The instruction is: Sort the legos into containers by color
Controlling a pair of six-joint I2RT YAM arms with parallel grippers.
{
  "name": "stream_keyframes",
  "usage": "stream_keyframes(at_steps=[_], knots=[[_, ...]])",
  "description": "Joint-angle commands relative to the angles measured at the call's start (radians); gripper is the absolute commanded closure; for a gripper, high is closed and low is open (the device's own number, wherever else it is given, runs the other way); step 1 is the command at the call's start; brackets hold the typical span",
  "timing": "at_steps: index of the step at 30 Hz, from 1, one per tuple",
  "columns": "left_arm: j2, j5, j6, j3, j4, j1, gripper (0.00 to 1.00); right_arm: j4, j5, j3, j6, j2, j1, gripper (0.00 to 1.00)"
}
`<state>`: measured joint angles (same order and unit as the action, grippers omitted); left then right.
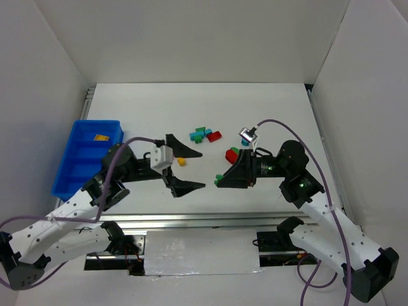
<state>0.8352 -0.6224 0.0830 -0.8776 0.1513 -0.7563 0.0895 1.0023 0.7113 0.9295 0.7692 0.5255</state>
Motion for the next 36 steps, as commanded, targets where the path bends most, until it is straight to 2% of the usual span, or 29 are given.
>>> stream_keyframes(at_steps=[1, 4, 14, 21, 26, 28, 29, 31, 32, 34, 35, 36], knots=[[0.051, 0.087, -0.163, -0.03, 0.065, -0.14, 0.0, 0.085, 0.111, 0.044, 0.155, 0.011, -0.004, 0.98], [0.084, 0.13, -0.218, -0.052, 0.041, -0.205, 0.01, 0.087, 0.116, 0.045, 0.192, 0.007, -0.004, 0.98], [0.104, 0.107, -0.207, -0.07, 0.06, -0.225, 0.02, 0.174, 0.105, 0.022, 0.258, 0.021, -0.002, 0.98], [0.136, 0.087, -0.195, -0.095, 0.031, -0.225, 0.1, 0.177, 0.093, 0.031, 0.255, 0.031, -0.002, 0.97], [0.145, 0.061, -0.164, -0.089, 0.083, -0.227, 0.13, 0.164, 0.081, 0.027, 0.242, 0.048, -0.001, 0.96], [0.153, 0.056, -0.16, -0.092, 0.085, -0.227, 0.2, 0.19, 0.085, 0.02, 0.255, 0.053, -0.001, 0.95], [0.157, 0.056, -0.16, -0.099, 0.079, -0.227, 0.28, 0.196, 0.085, 0.02, 0.262, 0.053, 0.001, 0.95], [0.171, 0.047, -0.157, -0.109, 0.073, -0.227, 0.38, 0.181, 0.082, 0.031, 0.247, 0.054, 0.004, 0.94], [0.176, 0.043, -0.154, -0.115, 0.071, -0.227, 0.52, 0.17, 0.081, 0.039, 0.243, 0.058, 0.002, 0.91], [0.183, 0.035, -0.144, -0.121, 0.073, -0.229, 0.69, 0.165, 0.081, 0.039, 0.239, 0.061, 0.007, 0.86], [0.188, 0.039, -0.143, -0.129, 0.07, -0.229, 0.81, 0.171, 0.082, 0.034, 0.242, 0.065, 0.007, 0.83], [0.194, 0.044, -0.144, -0.132, 0.056, -0.229, 0.91, 0.191, 0.084, 0.03, 0.249, 0.067, 0.007, 0.68]])
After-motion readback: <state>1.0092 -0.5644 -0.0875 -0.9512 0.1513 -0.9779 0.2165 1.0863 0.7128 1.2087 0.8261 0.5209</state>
